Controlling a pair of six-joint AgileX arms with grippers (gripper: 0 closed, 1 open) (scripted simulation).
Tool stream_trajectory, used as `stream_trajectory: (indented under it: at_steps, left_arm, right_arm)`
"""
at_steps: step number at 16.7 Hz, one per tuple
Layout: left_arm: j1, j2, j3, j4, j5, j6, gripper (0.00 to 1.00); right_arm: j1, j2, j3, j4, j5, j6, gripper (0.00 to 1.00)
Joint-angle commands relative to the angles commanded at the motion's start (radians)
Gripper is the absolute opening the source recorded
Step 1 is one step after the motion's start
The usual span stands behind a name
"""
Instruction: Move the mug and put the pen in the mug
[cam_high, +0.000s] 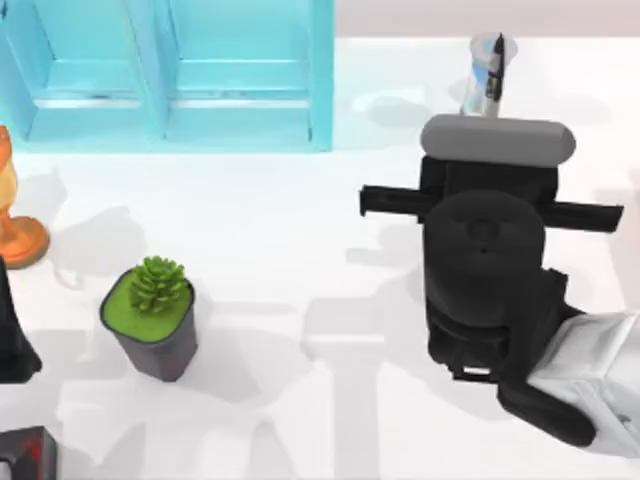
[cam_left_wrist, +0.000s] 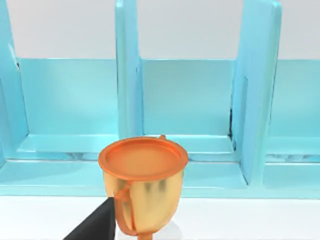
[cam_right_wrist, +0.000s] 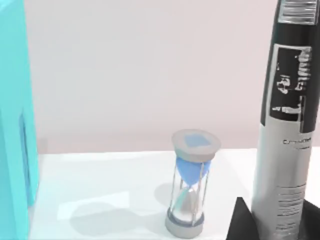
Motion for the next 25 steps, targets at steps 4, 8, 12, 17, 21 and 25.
stream_trajectory:
  at_steps: [4, 8, 12, 17, 21, 25]
  left_arm:
    - [0.0, 0.0, 0.0, 0.0, 0.0, 0.0, 1.0]
    - [0.0, 0.0, 0.0, 0.0, 0.0, 0.0, 1.0]
    - [0.0, 0.0, 0.0, 0.0, 0.0, 0.0, 1.0]
    - [0.0, 0.0, 0.0, 0.0, 0.0, 0.0, 1.0]
    - [0.0, 0.0, 0.0, 0.0, 0.0, 0.0, 1.0]
    - [0.0, 0.0, 0.0, 0.0, 0.0, 0.0, 1.0]
  right_arm:
    - [0.025, -0.059, -0.104, 0.212, 0.1, -0.091, 0.0]
    - [0.034, -0.078, -0.137, 0.281, 0.133, -0.12, 0.0]
    - [0.028, -0.073, -0.135, 0.279, 0.131, -0.118, 0.0]
    - [-0.01, -0.038, -0.128, 0.299, 0.091, -0.114, 0.0]
    - [-0.05, -0.005, -0.119, 0.322, 0.053, -0.108, 0.0]
    - [-0.09, 0.03, -0.109, 0.345, 0.012, -0.101, 0.0]
